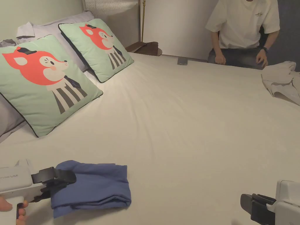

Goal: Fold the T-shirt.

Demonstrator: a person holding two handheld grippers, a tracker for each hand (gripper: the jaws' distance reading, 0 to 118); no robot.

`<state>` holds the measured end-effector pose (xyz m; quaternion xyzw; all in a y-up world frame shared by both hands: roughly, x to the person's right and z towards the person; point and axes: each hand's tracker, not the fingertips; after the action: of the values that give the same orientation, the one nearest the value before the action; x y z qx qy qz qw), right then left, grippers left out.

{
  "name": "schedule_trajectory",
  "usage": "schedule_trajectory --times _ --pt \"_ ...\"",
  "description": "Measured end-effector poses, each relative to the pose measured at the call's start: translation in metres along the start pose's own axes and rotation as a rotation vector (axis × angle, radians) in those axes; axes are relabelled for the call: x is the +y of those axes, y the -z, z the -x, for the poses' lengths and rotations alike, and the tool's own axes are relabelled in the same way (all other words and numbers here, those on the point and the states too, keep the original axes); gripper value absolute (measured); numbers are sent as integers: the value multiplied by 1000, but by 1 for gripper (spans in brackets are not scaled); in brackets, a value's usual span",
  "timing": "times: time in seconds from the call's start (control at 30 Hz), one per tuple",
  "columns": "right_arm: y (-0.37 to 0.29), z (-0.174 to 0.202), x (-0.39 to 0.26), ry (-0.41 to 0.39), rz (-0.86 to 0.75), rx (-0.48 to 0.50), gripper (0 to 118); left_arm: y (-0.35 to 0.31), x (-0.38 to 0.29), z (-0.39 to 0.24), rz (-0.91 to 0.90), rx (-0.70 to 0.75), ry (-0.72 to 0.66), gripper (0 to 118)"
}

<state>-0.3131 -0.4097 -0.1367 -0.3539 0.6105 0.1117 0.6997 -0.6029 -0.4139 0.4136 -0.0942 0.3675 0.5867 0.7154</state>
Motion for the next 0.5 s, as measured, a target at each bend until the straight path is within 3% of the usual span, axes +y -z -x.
schedule_trajectory --times 0.13,0.17,0.23,0.27,0.3,0.4,0.5 --pt "3 11 4 -1 -4 2 0 -6 21 25 -25 47 -48 24" --pt "3 13 5 -8 -4 -3 0 2 -10 -4 -32 56 -57 24" --pt "4 12 6 -14 -3 -5 0 3 -19 -5 -33 64 -62 28" --pt "3 12 7 -16 -3 -7 0 3 -24 -5 -39 56 -59 36" --pt "2 12 7 -20 -6 -7 0 2 -7 14 -44 63 -57 52" --pt "-8 19 9 -35 -17 -11 0 0 -27 -6 -146 265 47 103" --pt "-16 18 10 -51 -30 -17 0 -13 -42 -31 -275 453 329 105"
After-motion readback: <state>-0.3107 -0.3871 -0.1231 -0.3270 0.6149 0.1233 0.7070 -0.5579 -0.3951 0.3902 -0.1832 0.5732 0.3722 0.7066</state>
